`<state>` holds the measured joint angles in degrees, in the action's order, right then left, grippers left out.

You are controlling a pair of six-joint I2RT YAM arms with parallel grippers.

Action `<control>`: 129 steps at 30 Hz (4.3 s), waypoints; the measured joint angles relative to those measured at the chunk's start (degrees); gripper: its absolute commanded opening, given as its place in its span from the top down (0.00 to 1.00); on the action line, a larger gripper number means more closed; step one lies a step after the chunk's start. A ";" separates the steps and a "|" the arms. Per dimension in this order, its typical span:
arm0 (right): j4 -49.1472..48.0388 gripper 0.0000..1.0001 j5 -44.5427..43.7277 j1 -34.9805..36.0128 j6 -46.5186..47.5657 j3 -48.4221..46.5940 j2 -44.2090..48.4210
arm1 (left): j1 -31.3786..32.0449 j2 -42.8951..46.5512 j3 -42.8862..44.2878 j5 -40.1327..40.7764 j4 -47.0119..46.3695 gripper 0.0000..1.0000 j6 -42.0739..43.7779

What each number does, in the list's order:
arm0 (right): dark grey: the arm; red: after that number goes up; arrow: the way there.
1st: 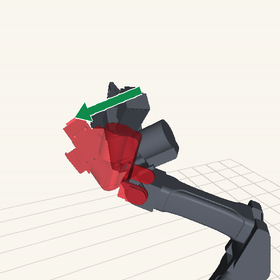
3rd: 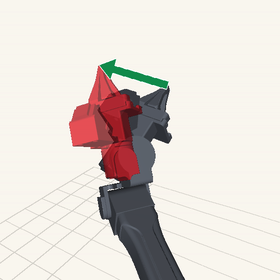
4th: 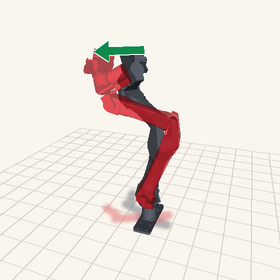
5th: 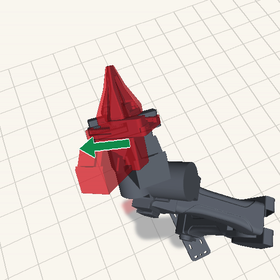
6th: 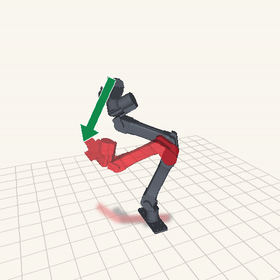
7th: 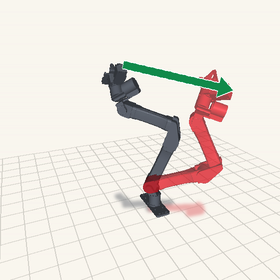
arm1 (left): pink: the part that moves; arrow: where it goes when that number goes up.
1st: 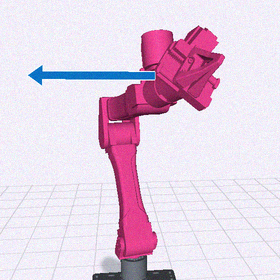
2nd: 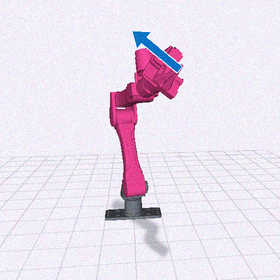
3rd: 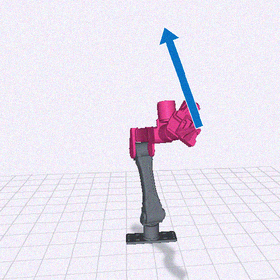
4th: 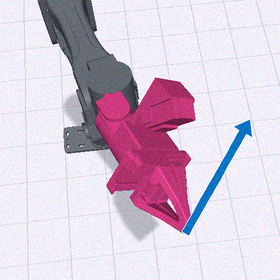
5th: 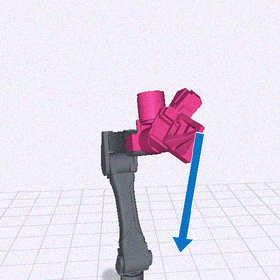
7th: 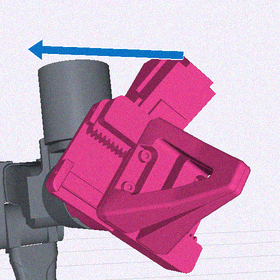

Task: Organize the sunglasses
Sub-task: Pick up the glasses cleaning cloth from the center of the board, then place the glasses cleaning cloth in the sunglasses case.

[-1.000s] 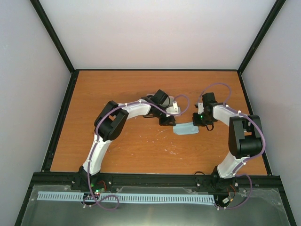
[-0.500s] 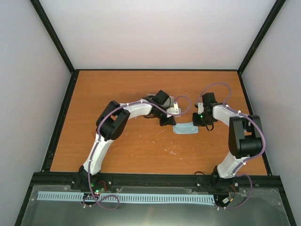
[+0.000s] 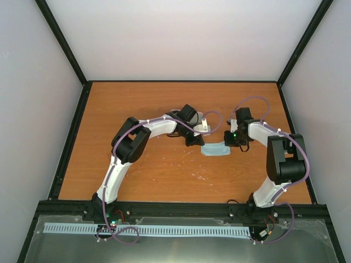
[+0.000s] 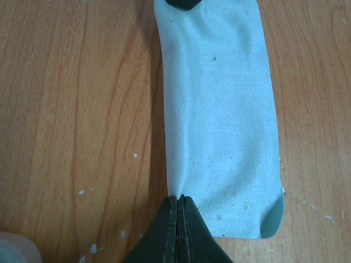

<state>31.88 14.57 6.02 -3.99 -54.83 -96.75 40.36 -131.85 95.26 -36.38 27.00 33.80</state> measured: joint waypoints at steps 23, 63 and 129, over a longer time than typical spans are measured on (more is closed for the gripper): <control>-1.62 0.97 3.10 2.69 -1.62 -4.98 -2.73 | -2.71 6.12 -5.57 2.60 -0.66 0.99 -0.02; 2.12 0.97 3.21 12.61 -3.56 -25.05 -17.79 | -13.09 13.97 -13.05 5.79 -3.37 0.99 1.86; 5.57 0.97 -2.21 16.31 -7.48 -37.33 -25.46 | -19.21 9.46 -7.21 5.79 -1.27 0.97 9.31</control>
<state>37.45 12.36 22.33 -11.46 -92.16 -122.21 21.15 -122.39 88.05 -30.59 25.74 43.11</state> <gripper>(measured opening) 0.029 0.028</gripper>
